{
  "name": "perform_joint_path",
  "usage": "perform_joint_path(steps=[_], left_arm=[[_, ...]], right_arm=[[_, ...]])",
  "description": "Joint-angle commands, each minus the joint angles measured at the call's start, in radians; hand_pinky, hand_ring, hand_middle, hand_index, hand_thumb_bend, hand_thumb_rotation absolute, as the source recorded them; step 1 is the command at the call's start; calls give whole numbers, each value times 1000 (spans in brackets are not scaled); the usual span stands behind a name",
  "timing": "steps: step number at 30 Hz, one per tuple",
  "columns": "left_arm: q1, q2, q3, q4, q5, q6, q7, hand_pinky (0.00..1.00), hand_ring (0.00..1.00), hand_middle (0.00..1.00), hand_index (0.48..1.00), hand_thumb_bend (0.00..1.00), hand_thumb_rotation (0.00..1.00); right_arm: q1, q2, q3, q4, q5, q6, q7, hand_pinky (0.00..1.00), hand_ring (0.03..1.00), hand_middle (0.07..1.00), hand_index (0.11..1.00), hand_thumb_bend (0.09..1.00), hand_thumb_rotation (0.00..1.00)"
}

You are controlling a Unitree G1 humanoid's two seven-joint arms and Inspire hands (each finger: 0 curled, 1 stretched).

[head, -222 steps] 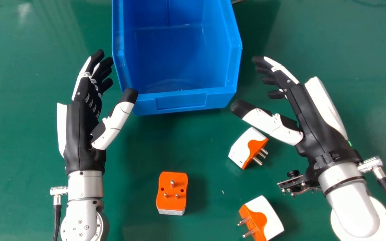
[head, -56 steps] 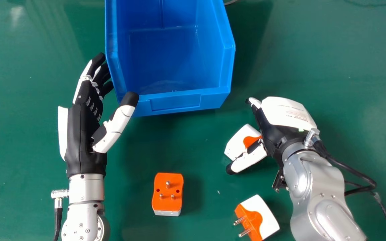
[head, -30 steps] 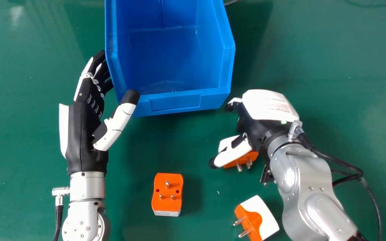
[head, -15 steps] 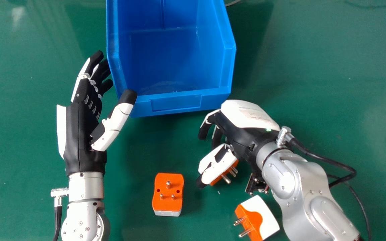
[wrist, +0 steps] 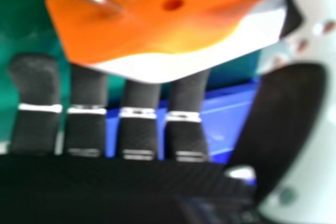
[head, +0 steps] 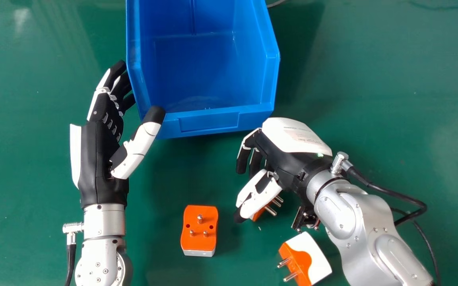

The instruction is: Pick all objects and put in blue box

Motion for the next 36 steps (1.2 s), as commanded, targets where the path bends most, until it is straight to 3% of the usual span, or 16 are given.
perform_joint_path(steps=[1,11,17,19,22,28,34,36], left_arm=[[-7,-1,-1,-6,7,-25,5,862,878,858,860,802,497],[-1,-7,0,-9,1,-25,5,861,875,855,856,803,497],[1,-2,-2,-8,11,-28,13,857,874,855,855,804,497],[3,0,-2,-9,20,-27,21,857,874,855,855,804,497],[4,-3,-3,-12,18,-24,23,851,873,855,855,802,500],[2,1,-5,-11,30,-24,33,850,871,854,853,801,501],[-3,2,-5,-10,31,-21,36,851,871,853,851,800,503],[-5,2,-5,-8,26,-20,32,852,871,853,851,800,503]], right_arm=[[40,-1,13,14,17,-5,0,214,352,469,496,519,7],[99,25,-28,-32,39,-64,-166,254,370,481,504,517,1],[145,70,-81,-41,100,-144,-333,263,387,499,511,506,0],[158,76,-96,-36,116,-202,-404,263,387,499,511,506,0],[174,86,-118,-26,138,-290,-511,263,391,504,512,500,0],[177,108,-137,46,141,-450,-705,267,389,499,510,495,0],[163,121,-154,113,156,-545,-781,269,389,498,514,493,0],[160,124,-158,125,154,-560,-795,272,390,497,516,493,0]])
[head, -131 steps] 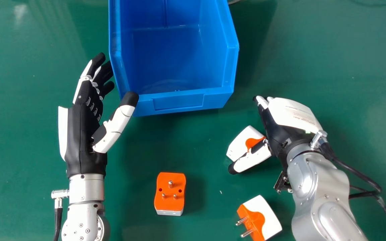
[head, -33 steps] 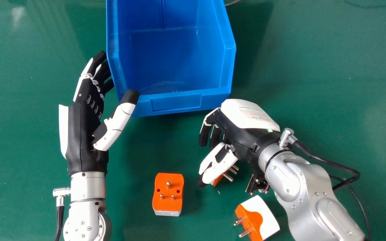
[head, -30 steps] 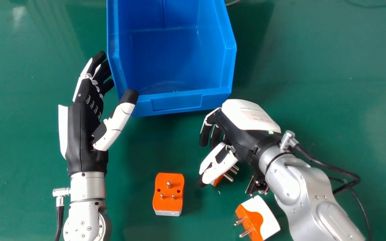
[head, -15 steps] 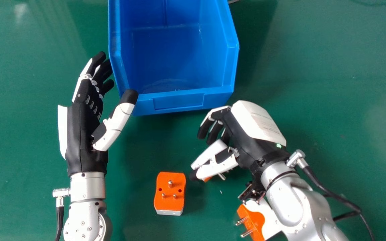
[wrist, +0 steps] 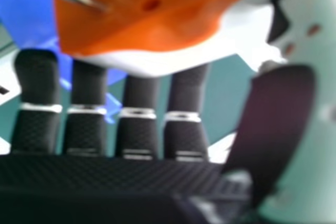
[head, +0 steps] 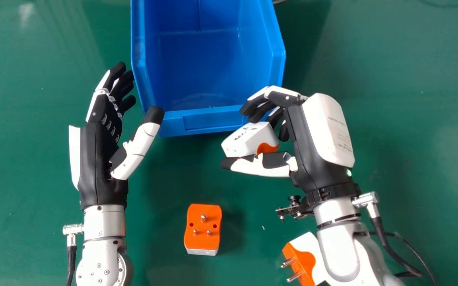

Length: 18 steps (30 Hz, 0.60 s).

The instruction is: Pick all objects and put in blue box

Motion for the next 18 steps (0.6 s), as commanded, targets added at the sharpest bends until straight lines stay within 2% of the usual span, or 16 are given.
perform_joint_path(steps=[1,7,14,18], left_arm=[[-9,2,-3,-8,3,-15,-2,851,871,853,850,801,504],[-16,2,-2,-5,-1,-15,-7,853,872,853,850,801,504],[-23,-1,0,-1,-11,-15,-16,850,871,852,849,801,502],[-26,-2,1,-1,-13,-13,-18,850,872,852,848,802,498]], right_arm=[[-24,14,-15,-1,5,-38,-43,275,391,496,518,493,0],[-36,37,-32,52,11,-124,-139,280,395,497,520,493,0],[-72,60,-48,160,-23,-267,-341,292,407,509,521,493,0],[-99,67,-48,206,-57,-297,-446,300,416,516,515,494,0]])
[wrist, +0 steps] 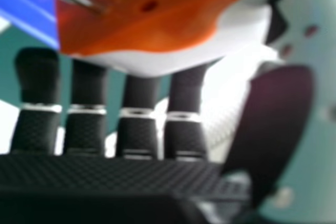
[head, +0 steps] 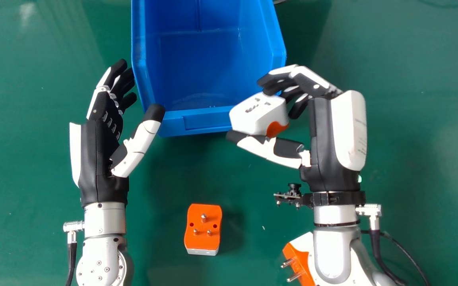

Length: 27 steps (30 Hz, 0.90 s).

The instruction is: Pick all objects and put in blue box

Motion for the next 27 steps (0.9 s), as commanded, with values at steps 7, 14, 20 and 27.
perform_joint_path(steps=[7,14,20,27], left_arm=[[-19,-1,-3,-3,-6,-12,-5,854,874,852,847,804,496],[-20,-3,-3,-1,2,-17,4,857,876,853,846,804,496],[-22,-5,-5,-3,-3,-15,-2,856,874,851,844,806,495],[-22,0,-5,-4,-6,-14,-7,853,874,851,843,806,495]], right_arm=[[-53,13,-7,39,-36,-39,-116,296,424,531,513,493,0],[-61,4,-17,45,-51,-34,-147,295,428,540,509,492,0],[-84,12,-9,44,-48,-38,-126,293,428,543,512,492,0],[-141,27,-1,30,-38,-33,-72,290,428,546,516,491,0]])
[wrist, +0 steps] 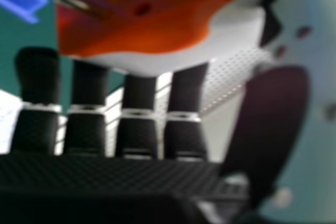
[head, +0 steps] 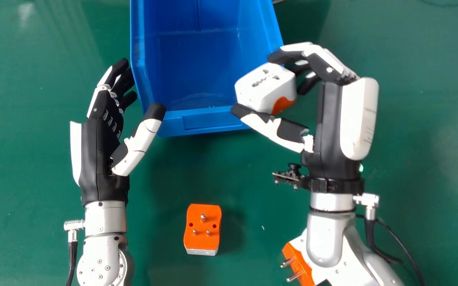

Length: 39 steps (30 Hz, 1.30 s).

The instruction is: Pick all objects and put in blue box

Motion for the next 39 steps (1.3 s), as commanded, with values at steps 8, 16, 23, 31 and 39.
perform_joint_path(steps=[8,16,23,31,39], left_arm=[[-19,9,-1,1,6,-15,-1,853,874,851,843,810,497],[-29,11,0,18,5,-23,-1,854,874,853,845,812,495],[-37,9,3,25,-6,-21,-7,858,873,854,846,810,494],[-50,18,7,37,-5,-25,-9,855,871,852,846,808,492],[-54,28,0,39,30,-31,24,852,868,852,844,801,493]], right_arm=[[-161,23,4,17,4,10,60,304,435,539,510,493,0],[-357,15,11,243,-9,60,57,305,432,541,513,492,0],[-473,-5,62,377,-33,67,76,309,433,533,525,492,0],[-595,-12,140,590,-80,85,40,312,435,526,525,492,0],[-686,-4,208,765,-116,97,-10,315,441,524,523,493,0]])
